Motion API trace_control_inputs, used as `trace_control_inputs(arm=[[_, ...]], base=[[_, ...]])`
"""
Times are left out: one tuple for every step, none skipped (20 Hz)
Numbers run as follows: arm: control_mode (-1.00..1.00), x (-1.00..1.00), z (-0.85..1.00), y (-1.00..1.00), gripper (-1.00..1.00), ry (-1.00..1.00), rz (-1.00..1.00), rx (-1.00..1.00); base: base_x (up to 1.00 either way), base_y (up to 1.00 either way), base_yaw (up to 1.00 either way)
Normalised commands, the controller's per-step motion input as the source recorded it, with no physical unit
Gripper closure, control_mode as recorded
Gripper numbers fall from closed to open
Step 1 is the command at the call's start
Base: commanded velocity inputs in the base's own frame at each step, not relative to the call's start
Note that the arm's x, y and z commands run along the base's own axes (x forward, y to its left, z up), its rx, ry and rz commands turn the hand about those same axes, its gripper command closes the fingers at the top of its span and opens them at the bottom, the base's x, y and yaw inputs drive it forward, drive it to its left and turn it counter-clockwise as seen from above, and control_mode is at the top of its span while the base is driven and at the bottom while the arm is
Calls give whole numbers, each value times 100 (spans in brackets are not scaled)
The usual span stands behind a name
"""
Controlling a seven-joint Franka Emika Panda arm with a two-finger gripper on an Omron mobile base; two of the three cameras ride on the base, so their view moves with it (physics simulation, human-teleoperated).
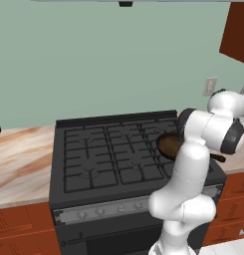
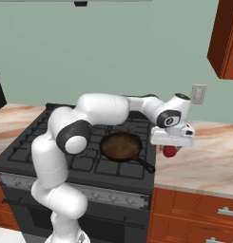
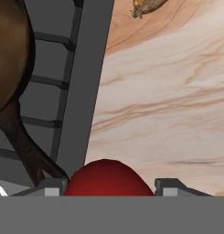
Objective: Place the pan on the front right burner on the stove. Then place the tomato and the onion in the pan and turn on the front right burner.
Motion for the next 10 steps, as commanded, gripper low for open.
trace_control_inputs(arm=[[-100,0,19,16,100,0,5,0],[-100,0,16,18,100,0,5,0],[-100,0,15,18,100,0,6,0],[-100,0,15,19,100,0,6,0],[-100,-1,15,19,100,0,6,0],[-100,-3,16,20,100,0,6,0],[-100,-1,16,20,100,0,6,0],[-100,-5,15,20,100,0,6,0],[-100,-6,14,19,100,0,6,0],[-100,-3,14,19,100,0,6,0]], base=[[0,0,0],[0,0,0],[0,0,0],[0,0,0],[0,0,0],[0,0,0],[0,0,0],[0,0,0],[0,0,0],[0,0,0]])
